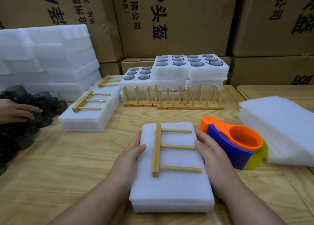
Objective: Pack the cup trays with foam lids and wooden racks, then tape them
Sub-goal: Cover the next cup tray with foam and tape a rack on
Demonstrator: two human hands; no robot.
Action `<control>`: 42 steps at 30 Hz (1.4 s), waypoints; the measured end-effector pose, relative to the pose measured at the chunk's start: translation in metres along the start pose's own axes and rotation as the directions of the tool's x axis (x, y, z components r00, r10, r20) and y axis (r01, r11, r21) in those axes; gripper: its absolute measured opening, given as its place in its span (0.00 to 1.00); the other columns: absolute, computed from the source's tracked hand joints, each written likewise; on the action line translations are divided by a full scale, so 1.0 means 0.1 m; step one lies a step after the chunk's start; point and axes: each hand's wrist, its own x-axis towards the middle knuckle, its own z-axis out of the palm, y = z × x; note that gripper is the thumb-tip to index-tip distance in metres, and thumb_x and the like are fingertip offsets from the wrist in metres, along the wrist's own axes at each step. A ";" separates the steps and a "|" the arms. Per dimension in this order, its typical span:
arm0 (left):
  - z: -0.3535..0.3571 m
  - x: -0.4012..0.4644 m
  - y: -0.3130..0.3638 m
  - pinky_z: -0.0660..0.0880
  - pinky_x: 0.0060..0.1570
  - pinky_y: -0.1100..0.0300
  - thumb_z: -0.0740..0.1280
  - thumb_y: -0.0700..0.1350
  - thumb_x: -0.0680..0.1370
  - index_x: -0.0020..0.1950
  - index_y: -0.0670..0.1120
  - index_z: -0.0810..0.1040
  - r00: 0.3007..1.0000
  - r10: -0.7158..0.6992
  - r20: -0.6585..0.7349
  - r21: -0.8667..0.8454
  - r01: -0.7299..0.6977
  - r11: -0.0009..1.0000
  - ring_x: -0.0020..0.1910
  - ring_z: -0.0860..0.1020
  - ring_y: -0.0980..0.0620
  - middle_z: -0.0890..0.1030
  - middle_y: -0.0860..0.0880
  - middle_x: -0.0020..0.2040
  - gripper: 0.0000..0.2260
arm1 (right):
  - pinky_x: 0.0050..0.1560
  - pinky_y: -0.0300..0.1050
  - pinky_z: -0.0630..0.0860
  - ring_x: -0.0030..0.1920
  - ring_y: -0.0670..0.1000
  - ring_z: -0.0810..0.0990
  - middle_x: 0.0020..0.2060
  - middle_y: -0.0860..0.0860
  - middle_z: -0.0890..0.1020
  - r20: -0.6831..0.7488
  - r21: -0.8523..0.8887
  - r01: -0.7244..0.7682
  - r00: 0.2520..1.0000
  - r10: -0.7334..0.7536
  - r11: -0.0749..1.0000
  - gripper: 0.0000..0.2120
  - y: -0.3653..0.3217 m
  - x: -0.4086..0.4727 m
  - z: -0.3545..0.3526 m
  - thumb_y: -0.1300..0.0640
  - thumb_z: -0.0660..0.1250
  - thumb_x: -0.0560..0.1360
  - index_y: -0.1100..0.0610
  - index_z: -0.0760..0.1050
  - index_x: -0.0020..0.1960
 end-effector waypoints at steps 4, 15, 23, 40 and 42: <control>0.02 0.04 -0.01 0.76 0.50 0.59 0.54 0.35 0.82 0.76 0.53 0.71 0.999 0.008 0.031 -0.079 -0.006 0.997 0.53 0.84 0.60 0.79 0.58 0.65 0.24 | 0.52 0.52 0.79 0.56 0.49 0.86 0.56 0.46 0.86 -0.003 0.010 0.017 1.000 -0.017 1.000 0.15 0.03 0.01 -0.01 0.56 0.65 0.81 0.37 0.82 0.58; -0.01 0.08 -0.06 0.77 0.61 0.47 0.50 0.30 0.79 0.68 0.59 0.77 0.976 0.045 0.211 -0.108 -0.023 0.994 0.66 0.79 0.47 0.79 0.54 0.69 0.31 | 0.42 0.42 0.83 0.54 0.51 0.86 0.55 0.48 0.87 -0.059 0.041 -0.006 0.998 0.008 0.999 0.16 -0.02 -0.03 0.01 0.59 0.64 0.82 0.41 0.83 0.58; -0.04 0.09 -0.09 0.65 0.75 0.45 0.49 0.28 0.76 0.64 0.57 0.80 0.971 0.107 0.213 -0.019 -0.106 0.994 0.75 0.68 0.50 0.68 0.55 0.78 0.33 | 0.53 0.52 0.81 0.56 0.51 0.86 0.56 0.49 0.86 -0.124 0.001 -0.029 0.992 0.028 1.000 0.14 0.00 -0.06 0.03 0.56 0.67 0.81 0.45 0.79 0.65; -0.04 0.12 -0.09 0.82 0.48 0.55 0.57 0.35 0.74 0.64 0.53 0.83 0.962 0.172 0.214 -0.139 -0.145 0.980 0.55 0.84 0.48 0.85 0.47 0.60 0.25 | 0.42 0.46 0.75 0.44 0.50 0.78 0.44 0.46 0.79 -0.110 -0.990 -0.126 0.972 -0.208 -0.064 0.17 -0.74 -0.03 -0.55 0.37 0.67 0.75 0.50 0.76 0.52; -0.02 0.17 -0.06 0.81 0.49 0.60 0.54 0.34 0.80 0.58 0.51 0.86 0.982 0.139 0.124 -0.246 -0.106 0.964 0.53 0.84 0.54 0.85 0.49 0.59 0.23 | 0.36 0.45 0.72 0.40 0.48 0.77 0.38 0.44 0.77 -0.147 -0.974 -0.160 0.985 -0.094 -0.158 0.18 -0.72 0.01 -0.58 0.33 0.65 0.73 0.48 0.71 0.47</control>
